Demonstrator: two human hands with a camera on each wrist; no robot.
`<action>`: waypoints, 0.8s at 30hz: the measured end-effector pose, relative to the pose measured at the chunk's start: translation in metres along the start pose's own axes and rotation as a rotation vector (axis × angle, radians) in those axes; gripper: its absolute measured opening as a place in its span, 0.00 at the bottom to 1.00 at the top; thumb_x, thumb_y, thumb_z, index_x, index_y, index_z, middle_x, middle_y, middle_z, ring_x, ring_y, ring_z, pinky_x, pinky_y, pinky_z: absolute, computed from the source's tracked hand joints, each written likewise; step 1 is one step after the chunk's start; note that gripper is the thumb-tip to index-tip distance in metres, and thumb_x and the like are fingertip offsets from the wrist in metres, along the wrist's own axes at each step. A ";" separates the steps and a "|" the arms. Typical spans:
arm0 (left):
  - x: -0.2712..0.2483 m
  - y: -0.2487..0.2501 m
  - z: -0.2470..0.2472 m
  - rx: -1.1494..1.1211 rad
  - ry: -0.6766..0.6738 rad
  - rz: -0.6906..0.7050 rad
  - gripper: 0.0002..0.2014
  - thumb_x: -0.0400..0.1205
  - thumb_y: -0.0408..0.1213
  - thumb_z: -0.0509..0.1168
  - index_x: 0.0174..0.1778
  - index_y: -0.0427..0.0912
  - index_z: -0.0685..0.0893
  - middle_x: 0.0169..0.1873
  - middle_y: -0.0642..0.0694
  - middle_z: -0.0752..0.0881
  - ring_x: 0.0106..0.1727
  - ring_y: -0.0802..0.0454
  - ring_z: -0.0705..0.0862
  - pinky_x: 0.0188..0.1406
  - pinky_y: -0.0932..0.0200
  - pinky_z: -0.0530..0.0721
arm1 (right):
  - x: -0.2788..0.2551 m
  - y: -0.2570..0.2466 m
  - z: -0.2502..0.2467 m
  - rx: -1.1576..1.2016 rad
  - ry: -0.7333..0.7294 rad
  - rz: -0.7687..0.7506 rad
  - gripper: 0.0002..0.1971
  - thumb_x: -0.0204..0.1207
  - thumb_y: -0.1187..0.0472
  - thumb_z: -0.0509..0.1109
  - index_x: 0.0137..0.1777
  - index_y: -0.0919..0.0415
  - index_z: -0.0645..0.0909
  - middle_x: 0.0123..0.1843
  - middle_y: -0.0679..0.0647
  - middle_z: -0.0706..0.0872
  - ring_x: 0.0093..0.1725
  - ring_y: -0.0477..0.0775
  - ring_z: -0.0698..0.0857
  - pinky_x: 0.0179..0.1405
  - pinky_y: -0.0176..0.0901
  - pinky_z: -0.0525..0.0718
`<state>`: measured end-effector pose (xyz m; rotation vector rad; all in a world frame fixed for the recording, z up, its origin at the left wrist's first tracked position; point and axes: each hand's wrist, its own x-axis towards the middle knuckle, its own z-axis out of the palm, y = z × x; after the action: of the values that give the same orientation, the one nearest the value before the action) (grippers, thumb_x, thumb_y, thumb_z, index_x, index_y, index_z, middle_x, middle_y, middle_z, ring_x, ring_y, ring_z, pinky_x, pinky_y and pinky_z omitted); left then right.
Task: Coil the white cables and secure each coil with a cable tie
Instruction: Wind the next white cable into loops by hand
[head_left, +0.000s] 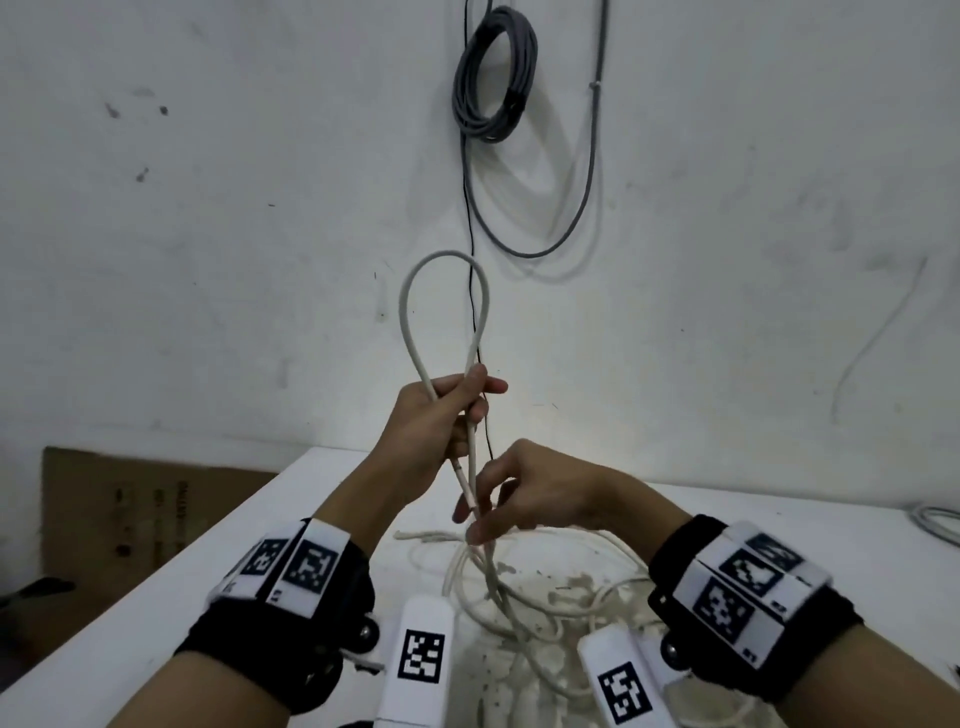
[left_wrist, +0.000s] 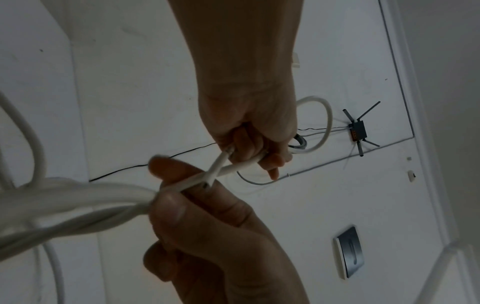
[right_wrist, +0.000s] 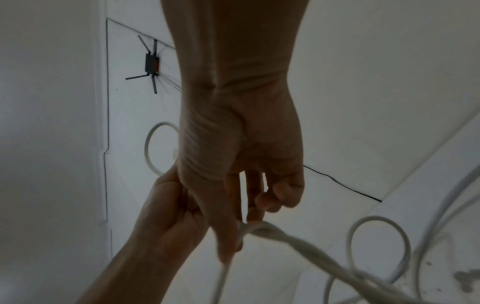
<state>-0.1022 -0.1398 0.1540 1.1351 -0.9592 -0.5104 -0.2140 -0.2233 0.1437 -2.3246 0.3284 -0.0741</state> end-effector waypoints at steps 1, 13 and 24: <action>0.000 0.002 -0.002 -0.019 -0.001 0.006 0.15 0.82 0.44 0.61 0.42 0.37 0.87 0.19 0.54 0.73 0.20 0.58 0.63 0.16 0.69 0.61 | 0.004 -0.003 -0.001 -0.068 0.080 0.016 0.06 0.63 0.61 0.81 0.31 0.52 0.87 0.29 0.49 0.84 0.23 0.39 0.75 0.26 0.30 0.70; 0.013 0.034 -0.019 -0.279 0.044 0.114 0.14 0.85 0.43 0.56 0.47 0.40 0.85 0.28 0.54 0.83 0.16 0.62 0.58 0.13 0.71 0.60 | 0.023 -0.027 -0.062 -0.274 1.222 -0.615 0.03 0.69 0.72 0.72 0.41 0.68 0.87 0.45 0.59 0.81 0.34 0.46 0.82 0.38 0.31 0.85; 0.005 -0.006 -0.007 -0.062 0.157 -0.090 0.11 0.83 0.42 0.61 0.51 0.42 0.86 0.39 0.53 0.92 0.20 0.57 0.57 0.15 0.69 0.61 | 0.002 0.010 -0.066 -0.382 0.600 0.066 0.04 0.68 0.70 0.76 0.34 0.64 0.84 0.36 0.63 0.91 0.18 0.46 0.81 0.20 0.35 0.80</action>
<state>-0.0930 -0.1423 0.1497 1.1483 -0.7543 -0.5122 -0.2243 -0.2762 0.1827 -2.6226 0.7712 -0.7412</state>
